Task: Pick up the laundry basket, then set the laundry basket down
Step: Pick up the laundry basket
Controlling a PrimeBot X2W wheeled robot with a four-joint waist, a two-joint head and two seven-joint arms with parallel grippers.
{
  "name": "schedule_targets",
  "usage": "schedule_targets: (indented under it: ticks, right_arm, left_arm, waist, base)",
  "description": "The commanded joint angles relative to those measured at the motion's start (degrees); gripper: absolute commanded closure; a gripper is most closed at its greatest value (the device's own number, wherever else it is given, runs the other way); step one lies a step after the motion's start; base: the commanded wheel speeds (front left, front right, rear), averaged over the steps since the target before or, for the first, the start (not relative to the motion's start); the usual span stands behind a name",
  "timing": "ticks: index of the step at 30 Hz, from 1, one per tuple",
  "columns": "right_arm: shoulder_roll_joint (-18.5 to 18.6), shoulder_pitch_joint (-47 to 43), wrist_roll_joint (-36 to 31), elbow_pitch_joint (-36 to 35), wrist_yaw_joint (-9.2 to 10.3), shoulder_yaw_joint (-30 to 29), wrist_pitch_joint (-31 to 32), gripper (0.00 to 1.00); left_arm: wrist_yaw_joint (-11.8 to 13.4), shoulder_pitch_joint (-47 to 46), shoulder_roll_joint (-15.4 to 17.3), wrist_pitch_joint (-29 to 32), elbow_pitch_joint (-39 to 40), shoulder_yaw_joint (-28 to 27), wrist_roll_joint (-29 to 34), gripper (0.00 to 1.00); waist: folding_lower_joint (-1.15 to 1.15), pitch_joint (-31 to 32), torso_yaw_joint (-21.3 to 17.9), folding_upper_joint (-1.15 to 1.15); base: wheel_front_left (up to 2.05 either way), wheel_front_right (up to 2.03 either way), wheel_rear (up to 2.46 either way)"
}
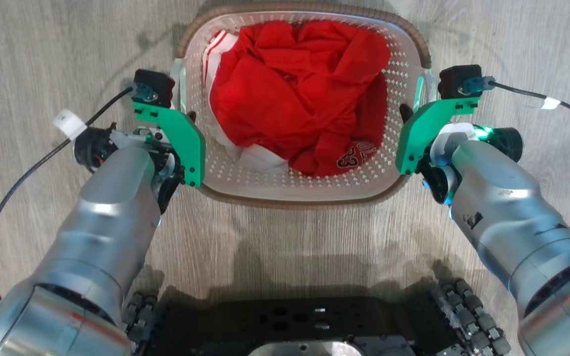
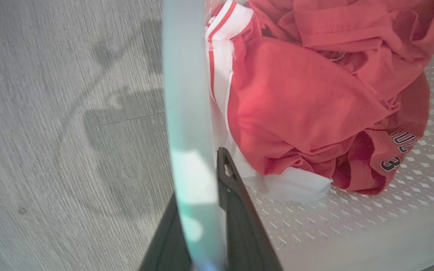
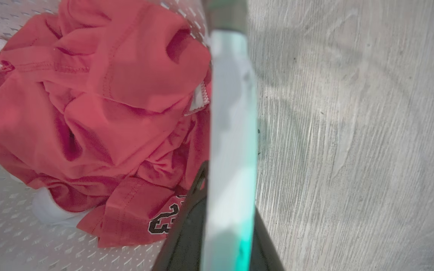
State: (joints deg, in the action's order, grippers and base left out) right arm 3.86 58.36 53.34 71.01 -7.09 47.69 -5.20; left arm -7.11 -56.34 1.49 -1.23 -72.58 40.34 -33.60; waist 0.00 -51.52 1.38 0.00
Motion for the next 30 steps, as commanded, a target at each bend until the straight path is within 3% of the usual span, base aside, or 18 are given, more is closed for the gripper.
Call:
schedule_targets:
  ticks: [1,19,30]
  right_arm:
    - [-0.99,-2.20,0.33,-0.34,-0.40,1.36,0.08,1.00]
    - [-0.99,-6.81,3.85,0.11,-0.40,5.75,9.43,1.00]
    - [-0.99,-14.82,8.26,-1.21,-0.40,8.11,17.02,1.00]
  left_arm:
    - [-0.37,1.95,1.40,0.43,0.81,0.63,-0.54,1.00]
    - [-0.37,9.32,1.39,7.31,2.84,10.69,-9.45,1.00]
    - [-0.37,16.80,2.20,15.60,5.34,16.43,-17.65,1.00]
  waist:
    - [0.00,0.53,0.04,0.00]
    - [0.00,14.98,0.55,0.00]
    - [0.00,30.64,1.31,0.00]
  base:
    - [0.00,0.00,0.00]
    - [0.00,0.00,0.00]
    - [0.00,0.00,0.00]
